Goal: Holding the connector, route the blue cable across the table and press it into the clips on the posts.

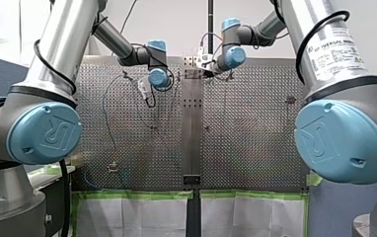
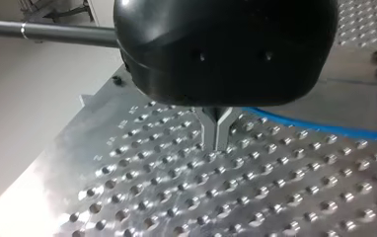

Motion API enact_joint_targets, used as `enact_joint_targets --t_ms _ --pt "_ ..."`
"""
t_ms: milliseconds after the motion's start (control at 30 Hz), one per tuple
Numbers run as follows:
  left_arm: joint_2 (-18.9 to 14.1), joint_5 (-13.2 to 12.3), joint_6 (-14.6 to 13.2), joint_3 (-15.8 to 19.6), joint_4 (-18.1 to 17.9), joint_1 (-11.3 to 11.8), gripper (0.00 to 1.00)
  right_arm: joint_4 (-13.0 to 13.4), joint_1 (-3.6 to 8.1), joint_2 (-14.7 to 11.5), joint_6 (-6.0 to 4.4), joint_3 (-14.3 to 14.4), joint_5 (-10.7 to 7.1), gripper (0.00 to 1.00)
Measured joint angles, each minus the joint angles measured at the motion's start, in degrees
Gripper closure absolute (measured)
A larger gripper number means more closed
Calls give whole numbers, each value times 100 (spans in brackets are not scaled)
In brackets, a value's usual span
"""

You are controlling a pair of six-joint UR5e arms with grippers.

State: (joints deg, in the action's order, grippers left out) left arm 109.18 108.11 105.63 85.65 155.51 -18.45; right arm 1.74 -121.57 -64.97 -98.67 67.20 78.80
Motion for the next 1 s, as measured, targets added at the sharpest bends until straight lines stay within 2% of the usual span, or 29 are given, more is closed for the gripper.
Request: enact_joint_targets --t_ms 233,267,300,367,400,433,467,600,633,667,1000 --pt "11 -1 12 -123 122 70 100 10 120 35 -20 -23 -76 100" --pt "11 -2 27 -125 143 74 91 11 134 40 -20 -23 -82 100" --pt "12 -3 57 -127 173 77 91 11 144 41 -20 -24 -85 100" --pt "12 -4 87 -127 223 77 53 11 160 44 -21 -24 -91 100" --pt "12 -3 99 -127 259 73 53 12 169 45 -21 -24 -97 100" --pt "13 -2 103 -127 284 68 38 12 174 46 -21 -24 -104 100" --pt "13 -2 104 -128 306 61 32 12 180 47 -22 -24 -111 100" --pt "11 -4 101 -129 362 38 32 12 203 48 -21 -25 -137 100" --pt "11 -4 100 -129 367 36 22 10 208 48 -21 -25 -140 100" --pt "11 -5 97 -130 371 34 0 9 214 49 -21 -24 -141 100" --pt "-89 82 -101 -74 710 -158 0 -9 256 50 -17 -22 -144 100"
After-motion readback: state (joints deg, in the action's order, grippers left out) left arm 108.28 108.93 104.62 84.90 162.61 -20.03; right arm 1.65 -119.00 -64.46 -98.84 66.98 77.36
